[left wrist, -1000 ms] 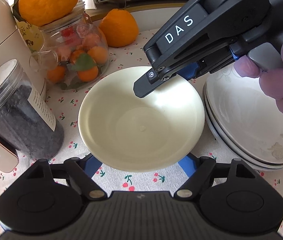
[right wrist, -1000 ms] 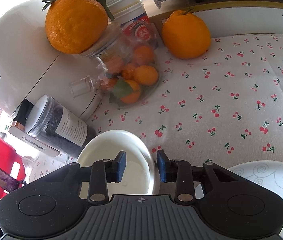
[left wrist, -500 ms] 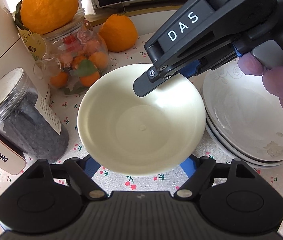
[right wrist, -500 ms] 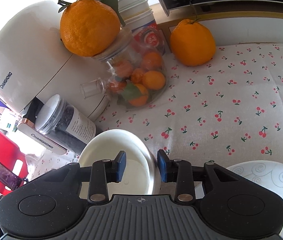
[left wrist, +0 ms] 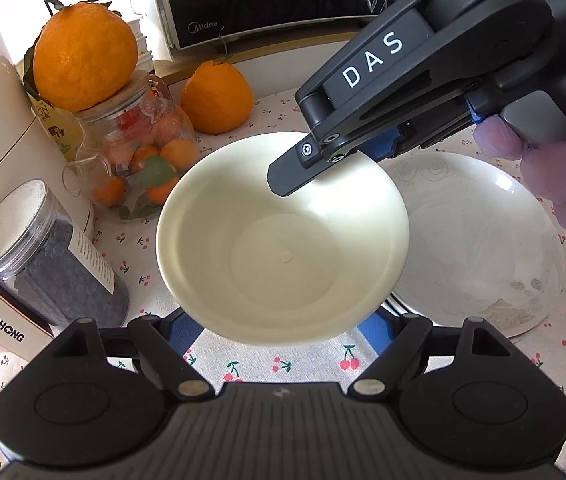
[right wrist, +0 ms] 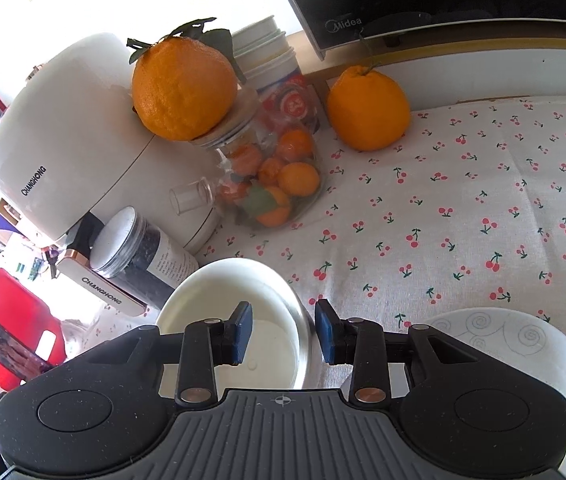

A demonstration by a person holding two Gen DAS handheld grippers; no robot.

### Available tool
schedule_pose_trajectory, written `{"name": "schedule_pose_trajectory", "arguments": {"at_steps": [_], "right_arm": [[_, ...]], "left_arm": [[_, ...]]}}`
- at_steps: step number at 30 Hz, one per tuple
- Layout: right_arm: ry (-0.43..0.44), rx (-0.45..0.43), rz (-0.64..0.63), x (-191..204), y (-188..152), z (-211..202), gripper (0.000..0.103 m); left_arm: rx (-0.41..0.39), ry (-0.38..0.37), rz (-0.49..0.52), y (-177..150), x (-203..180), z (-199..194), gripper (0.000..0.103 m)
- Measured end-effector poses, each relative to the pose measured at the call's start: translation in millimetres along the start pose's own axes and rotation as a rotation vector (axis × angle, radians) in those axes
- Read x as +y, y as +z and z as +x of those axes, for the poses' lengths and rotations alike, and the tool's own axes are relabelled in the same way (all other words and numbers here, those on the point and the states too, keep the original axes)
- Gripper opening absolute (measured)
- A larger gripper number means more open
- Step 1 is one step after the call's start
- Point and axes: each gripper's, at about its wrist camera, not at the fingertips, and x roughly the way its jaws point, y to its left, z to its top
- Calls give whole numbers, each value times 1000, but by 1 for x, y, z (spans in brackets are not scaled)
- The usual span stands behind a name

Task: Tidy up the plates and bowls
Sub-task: 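Carry the bowl with both tools over the white plates and lower it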

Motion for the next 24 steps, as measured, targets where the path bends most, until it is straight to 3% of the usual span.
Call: {"name": "schedule_pose_trajectory", "arguments": {"at_steps": [24], "right_arm": [[-19,-44,38,-25,-14,-67,35]], "left_arm": [[-26,-58,70,15,-42,-15,79]]}}
